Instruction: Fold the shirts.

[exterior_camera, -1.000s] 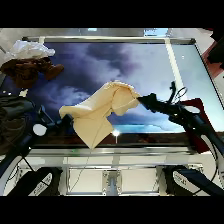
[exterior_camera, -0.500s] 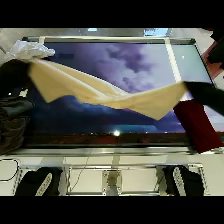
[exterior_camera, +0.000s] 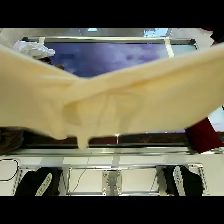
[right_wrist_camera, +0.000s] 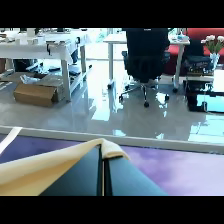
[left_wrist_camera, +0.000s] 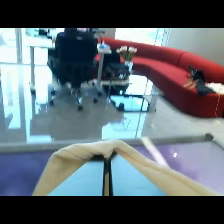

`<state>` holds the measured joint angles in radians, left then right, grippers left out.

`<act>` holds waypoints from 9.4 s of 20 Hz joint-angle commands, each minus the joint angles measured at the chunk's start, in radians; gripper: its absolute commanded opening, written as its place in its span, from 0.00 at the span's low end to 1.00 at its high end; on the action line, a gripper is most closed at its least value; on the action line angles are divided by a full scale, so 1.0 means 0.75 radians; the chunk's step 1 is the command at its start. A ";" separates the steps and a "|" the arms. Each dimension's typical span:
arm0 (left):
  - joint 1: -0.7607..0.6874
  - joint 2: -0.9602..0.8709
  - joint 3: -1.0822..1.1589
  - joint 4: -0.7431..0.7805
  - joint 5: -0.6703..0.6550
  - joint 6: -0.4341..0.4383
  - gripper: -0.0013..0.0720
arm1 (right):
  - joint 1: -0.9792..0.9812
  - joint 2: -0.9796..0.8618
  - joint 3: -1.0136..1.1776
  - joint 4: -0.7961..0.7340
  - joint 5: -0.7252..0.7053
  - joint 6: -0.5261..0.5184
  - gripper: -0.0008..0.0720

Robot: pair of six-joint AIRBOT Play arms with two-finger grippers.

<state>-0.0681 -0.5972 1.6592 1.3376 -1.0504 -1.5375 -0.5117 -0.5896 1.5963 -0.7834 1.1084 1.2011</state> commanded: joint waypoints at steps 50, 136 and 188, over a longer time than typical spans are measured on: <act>0.001 -1.164 -0.397 0.373 -0.171 0.012 0.74 | 0.622 -0.986 -0.761 -0.776 -0.043 0.072 0.47; 0.016 -0.096 -1.340 -0.138 -0.050 -0.194 0.03 | 0.341 -0.465 -1.577 -0.095 -0.026 0.321 0.05; -0.063 -1.272 0.041 -0.314 0.286 0.464 0.94 | 0.275 -1.457 -0.432 -0.185 -0.007 0.071 0.73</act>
<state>-0.1040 -1.5517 1.6833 1.1431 -0.8341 -1.3212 -0.2924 -1.6157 1.2701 -0.9779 1.0897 1.2938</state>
